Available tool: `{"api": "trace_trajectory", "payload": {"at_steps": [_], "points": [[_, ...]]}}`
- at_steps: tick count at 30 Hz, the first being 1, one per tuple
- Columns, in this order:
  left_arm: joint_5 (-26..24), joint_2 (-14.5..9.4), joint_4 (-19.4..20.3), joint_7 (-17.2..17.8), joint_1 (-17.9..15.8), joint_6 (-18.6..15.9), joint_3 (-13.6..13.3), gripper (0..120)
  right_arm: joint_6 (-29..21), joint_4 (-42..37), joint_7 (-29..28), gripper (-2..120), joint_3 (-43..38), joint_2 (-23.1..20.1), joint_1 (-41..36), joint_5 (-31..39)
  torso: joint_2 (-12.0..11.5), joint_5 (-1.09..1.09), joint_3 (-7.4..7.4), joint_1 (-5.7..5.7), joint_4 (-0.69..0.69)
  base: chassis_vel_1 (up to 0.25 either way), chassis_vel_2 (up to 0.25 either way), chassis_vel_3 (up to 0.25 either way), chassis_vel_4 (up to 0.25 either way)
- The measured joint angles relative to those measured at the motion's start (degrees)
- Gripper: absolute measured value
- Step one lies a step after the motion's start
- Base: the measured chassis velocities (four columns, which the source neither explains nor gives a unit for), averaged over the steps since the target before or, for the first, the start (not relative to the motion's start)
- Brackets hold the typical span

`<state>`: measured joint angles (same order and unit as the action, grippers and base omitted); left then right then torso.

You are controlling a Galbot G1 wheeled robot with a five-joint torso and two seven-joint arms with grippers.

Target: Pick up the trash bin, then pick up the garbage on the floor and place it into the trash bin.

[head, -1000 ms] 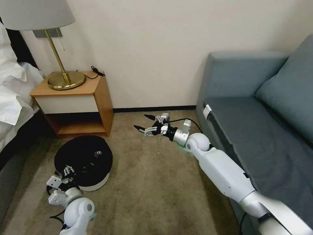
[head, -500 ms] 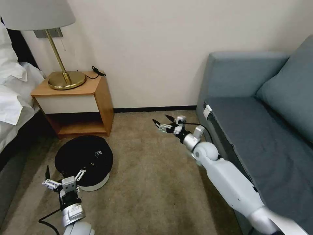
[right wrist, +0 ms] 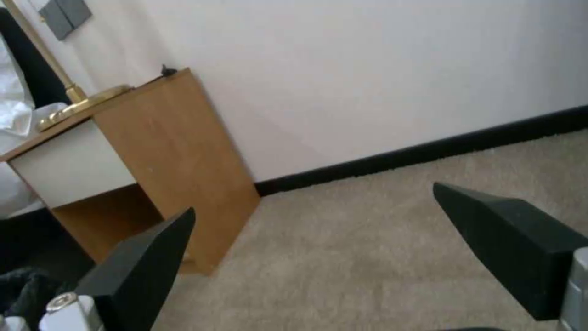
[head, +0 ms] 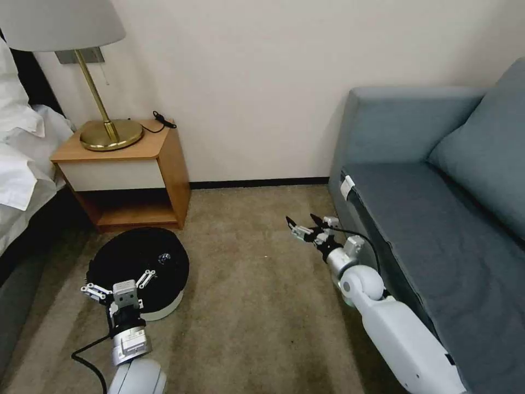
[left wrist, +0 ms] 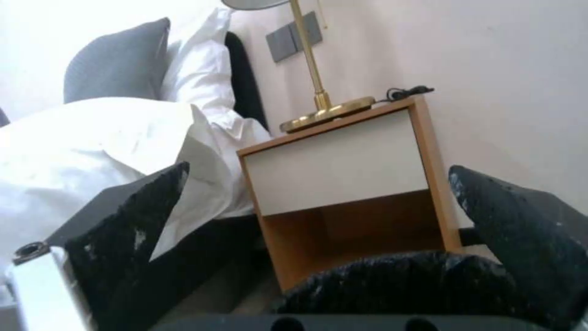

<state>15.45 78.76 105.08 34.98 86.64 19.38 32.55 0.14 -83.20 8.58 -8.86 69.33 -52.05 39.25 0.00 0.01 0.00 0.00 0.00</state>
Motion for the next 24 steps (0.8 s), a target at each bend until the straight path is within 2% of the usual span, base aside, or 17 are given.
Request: {"api": "trace_trajectory", "payload": {"at_steps": [24], "points": [[-0.2, 0.0, -0.1, 0.0, 0.0, 0.1, 0.0, 100, 0.1, 0.0, 0.4, 100, 0.1, 0.1, 0.2, -0.1, 0.0, 0.00, 0.00, 0.00, 0.00, 0.000, 0.000, 0.000, 0.000]]}}
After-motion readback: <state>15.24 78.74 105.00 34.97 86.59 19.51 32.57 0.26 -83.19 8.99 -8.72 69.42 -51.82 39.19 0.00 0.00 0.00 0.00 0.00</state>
